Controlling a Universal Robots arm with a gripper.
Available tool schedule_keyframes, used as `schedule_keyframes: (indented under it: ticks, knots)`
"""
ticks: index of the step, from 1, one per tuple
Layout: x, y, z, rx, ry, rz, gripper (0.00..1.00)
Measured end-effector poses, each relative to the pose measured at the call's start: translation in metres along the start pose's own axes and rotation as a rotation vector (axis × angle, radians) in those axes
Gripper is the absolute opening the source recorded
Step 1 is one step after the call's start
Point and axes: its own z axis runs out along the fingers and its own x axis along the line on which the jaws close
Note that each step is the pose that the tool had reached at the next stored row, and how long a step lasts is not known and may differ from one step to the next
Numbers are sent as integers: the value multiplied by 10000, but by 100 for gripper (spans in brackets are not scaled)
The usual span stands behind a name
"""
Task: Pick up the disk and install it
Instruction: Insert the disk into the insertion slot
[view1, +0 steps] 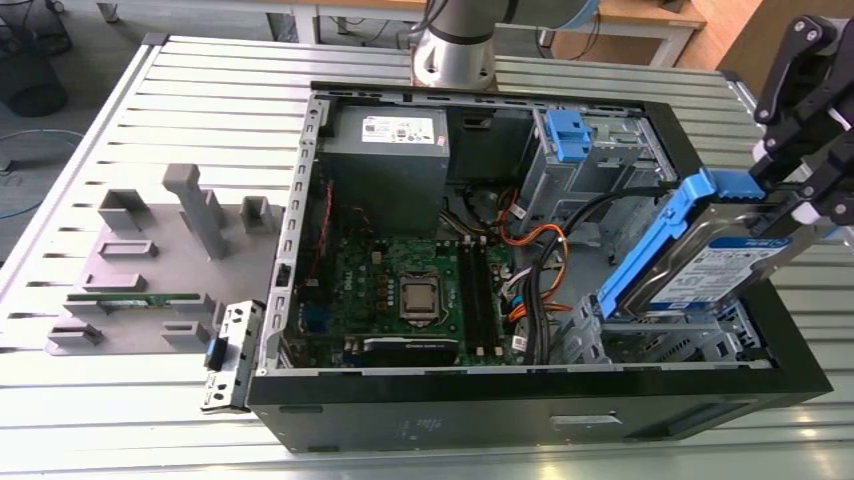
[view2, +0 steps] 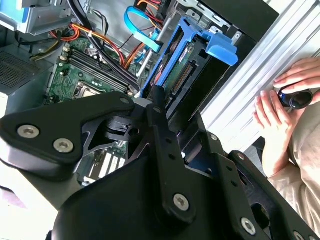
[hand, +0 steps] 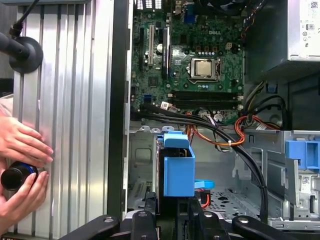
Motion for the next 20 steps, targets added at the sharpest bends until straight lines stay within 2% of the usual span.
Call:
schedule_keyframes:
  ticks: [20]
  knots:
    - [-27, 5, 58, 1, -11, 251, 35]
